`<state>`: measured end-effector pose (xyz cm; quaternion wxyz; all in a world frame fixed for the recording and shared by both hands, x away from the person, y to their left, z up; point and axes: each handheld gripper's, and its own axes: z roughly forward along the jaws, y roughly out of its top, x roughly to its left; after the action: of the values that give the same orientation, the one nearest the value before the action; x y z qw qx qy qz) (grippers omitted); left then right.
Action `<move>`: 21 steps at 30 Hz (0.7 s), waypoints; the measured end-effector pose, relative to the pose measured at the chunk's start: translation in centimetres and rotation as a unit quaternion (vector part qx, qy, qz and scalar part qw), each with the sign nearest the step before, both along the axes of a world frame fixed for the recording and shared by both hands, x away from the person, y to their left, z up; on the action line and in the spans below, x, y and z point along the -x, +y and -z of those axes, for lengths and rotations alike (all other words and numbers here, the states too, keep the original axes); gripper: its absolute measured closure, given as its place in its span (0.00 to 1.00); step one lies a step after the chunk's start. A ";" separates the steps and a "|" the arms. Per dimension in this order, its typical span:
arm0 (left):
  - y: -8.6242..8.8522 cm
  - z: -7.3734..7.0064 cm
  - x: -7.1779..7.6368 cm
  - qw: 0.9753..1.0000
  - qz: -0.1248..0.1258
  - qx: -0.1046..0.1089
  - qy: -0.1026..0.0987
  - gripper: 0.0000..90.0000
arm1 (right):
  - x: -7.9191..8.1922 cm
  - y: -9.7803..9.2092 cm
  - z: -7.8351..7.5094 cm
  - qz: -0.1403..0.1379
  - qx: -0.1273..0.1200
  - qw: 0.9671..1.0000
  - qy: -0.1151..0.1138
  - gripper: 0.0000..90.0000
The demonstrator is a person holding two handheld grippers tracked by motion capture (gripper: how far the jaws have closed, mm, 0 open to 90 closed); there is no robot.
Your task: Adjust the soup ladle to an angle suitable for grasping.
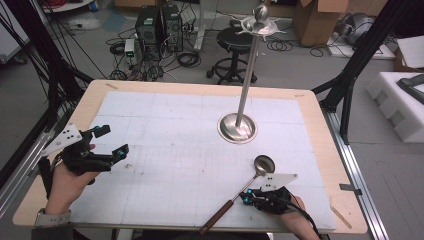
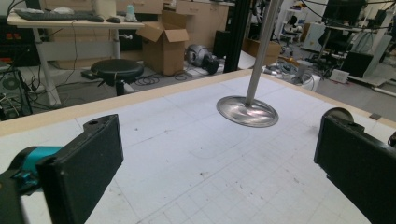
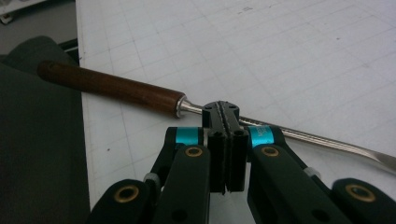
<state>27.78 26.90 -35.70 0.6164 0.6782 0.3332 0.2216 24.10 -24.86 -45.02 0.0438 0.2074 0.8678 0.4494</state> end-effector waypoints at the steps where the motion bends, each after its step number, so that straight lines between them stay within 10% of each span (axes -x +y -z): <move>1: 0.0 0.0 0.0 1.000 0.001 -0.001 0.000 0.02 | 0.0 0.0 0.0 0.000 0.000 1.000 0.000 1.00; 21: -0.1 0.2 0.0 1.000 -0.001 -0.003 0.006 0.02 | -1.1 3.7 0.1 -0.011 0.032 0.999 0.012 1.00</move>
<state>27.83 26.75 -35.85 0.6121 0.6811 0.3368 0.2192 25.19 -21.16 -45.16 0.0347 0.2016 0.8844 0.4196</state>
